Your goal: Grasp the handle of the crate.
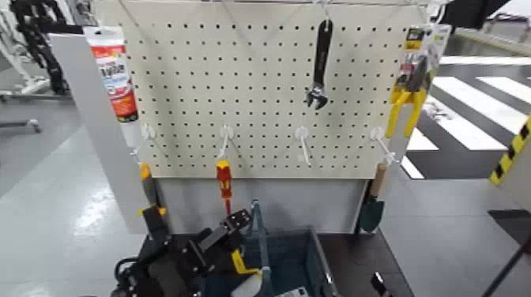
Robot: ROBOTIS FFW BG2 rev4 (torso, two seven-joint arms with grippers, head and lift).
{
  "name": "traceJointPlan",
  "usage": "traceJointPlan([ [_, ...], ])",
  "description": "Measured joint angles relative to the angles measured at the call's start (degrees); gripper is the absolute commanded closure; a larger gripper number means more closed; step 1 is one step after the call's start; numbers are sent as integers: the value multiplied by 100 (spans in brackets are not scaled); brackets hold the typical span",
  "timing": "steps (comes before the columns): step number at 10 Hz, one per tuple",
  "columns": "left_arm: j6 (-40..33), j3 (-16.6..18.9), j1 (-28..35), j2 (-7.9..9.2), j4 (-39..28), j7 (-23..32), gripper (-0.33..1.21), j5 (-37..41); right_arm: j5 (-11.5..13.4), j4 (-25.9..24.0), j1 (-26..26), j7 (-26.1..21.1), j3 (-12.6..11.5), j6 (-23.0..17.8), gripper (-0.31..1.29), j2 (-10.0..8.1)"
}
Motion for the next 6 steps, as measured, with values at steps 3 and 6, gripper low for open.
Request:
traceJointPlan([
  [3,516,-223,-459,16,717,-122,10,462,-7,18,-9,3,12,-13,15,8],
  [6,916,-293,-764,55,1200,-264,15,674,-17,42,-21,2,24,-30,15,4],
])
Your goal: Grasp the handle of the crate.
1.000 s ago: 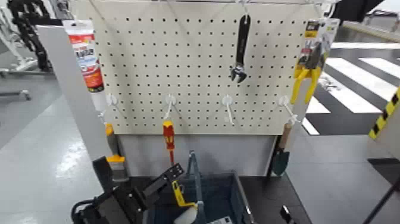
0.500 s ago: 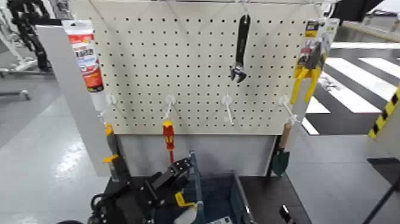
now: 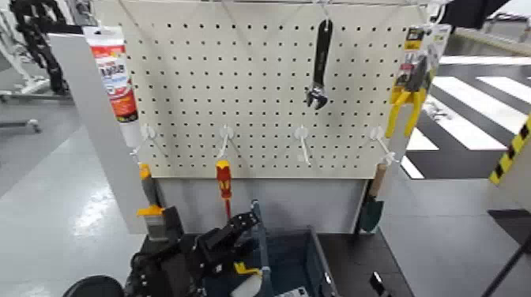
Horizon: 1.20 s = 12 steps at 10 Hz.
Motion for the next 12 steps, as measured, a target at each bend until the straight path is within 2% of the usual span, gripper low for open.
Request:
traceJointPlan([
  [1,76,-39,-89,7,133,-81,22,29,-4,0,-6,0,0,-3,15,-4],
  [2,127,-120,-178,18,272,-217,40,80,-5,2,-11,0,0,-8,15,-10],
  [3,161,-211,-261,32,412,-347,78,118,-9,8,-19,1,3,-16,15,-14],
  [4,199,-274,-308,41,503,-418,97,137,-15,15,-29,1,9,-20,15,-19],
  [8,241,-261,-304,51,610,-453,99,145,-43,35,-45,10,10,-30,15,-39],
  [9,262,-257,-300,55,626,-457,116,147,-52,39,-52,20,15,-30,15,-45],
  [12,292,-281,-292,52,661,-472,118,159,-76,54,-70,33,25,-30,15,-49],
])
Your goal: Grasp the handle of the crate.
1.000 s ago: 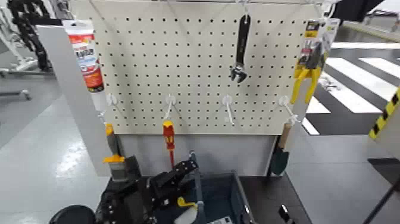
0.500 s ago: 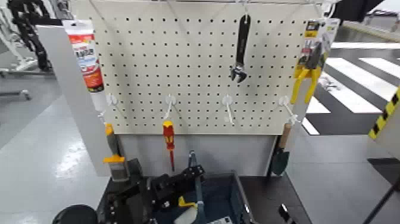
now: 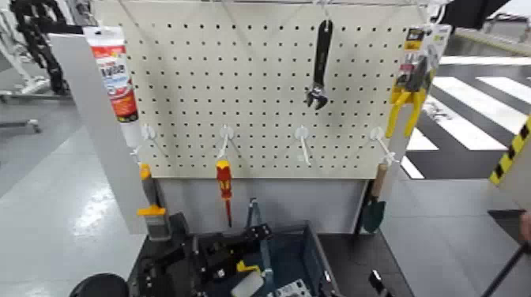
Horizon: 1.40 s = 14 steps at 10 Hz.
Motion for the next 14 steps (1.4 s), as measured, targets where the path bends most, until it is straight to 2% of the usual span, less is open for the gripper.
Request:
traceJointPlan([
  [3,13,-45,87,-33,-80,-15,118,120,-8,0,4,-1,-7,0,15,4],
  [6,60,-28,355,-65,-435,128,118,329,0,-8,27,-6,-28,-3,15,18],
  [10,238,300,933,-87,-1340,939,118,837,1,-15,39,-10,-44,-13,15,34],
  [14,576,495,1298,-69,-1721,1486,118,1278,5,-9,44,-24,-51,-26,15,42],
])
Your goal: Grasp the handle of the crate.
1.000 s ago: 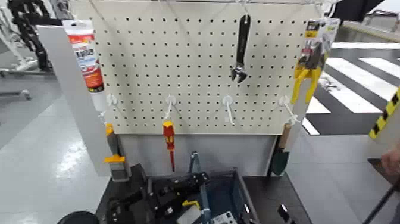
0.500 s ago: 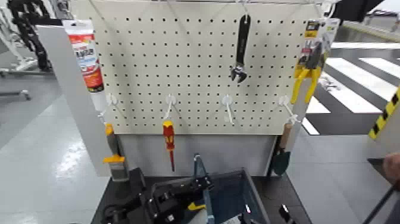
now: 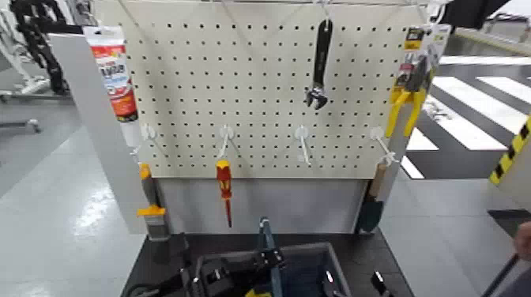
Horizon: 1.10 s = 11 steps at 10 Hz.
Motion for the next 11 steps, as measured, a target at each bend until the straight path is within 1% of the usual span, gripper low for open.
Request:
traceJointPlan([
  [2,135,-35,69,21,-164,114,118,193,4,0,8,-6,-1,-11,15,2],
  [5,176,-150,158,129,-402,206,118,488,20,9,9,-9,-6,-31,15,15],
  [11,72,-150,259,77,-439,102,118,529,102,-7,5,-18,8,-52,15,26],
])
